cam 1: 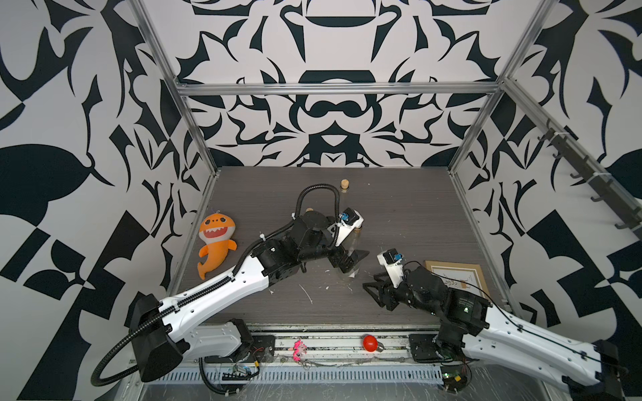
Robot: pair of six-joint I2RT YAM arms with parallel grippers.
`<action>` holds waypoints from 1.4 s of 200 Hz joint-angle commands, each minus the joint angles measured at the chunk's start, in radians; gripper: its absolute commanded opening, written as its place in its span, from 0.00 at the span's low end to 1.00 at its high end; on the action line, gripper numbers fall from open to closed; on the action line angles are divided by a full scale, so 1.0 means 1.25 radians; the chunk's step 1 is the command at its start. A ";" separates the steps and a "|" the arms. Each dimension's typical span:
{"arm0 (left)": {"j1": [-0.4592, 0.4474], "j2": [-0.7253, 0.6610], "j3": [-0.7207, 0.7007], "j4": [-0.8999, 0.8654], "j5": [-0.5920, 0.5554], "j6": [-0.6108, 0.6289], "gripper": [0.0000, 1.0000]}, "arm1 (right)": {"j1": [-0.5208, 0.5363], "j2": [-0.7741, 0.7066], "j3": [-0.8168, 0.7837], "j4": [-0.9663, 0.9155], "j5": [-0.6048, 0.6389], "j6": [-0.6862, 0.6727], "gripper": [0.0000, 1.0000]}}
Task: Remove the label from the bottle
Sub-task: Hold the bottle at the center of the board.
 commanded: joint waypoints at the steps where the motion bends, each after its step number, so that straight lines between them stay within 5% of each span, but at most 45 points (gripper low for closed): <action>1: 0.013 -0.033 -0.055 0.063 0.047 -0.014 0.99 | -0.004 -0.020 0.010 0.006 -0.007 -0.013 0.68; 32: 0.020 -0.027 -0.116 0.132 0.063 -0.028 0.99 | -0.004 -0.046 0.003 -0.012 -0.001 -0.010 0.77; 148: 0.022 0.053 -0.237 0.413 0.101 -0.038 0.96 | -0.004 -0.114 -0.063 -0.038 0.027 0.038 0.77; 280: 0.025 0.098 -0.212 0.404 -0.002 -0.035 0.99 | -0.004 -0.109 -0.078 -0.006 0.014 0.045 0.76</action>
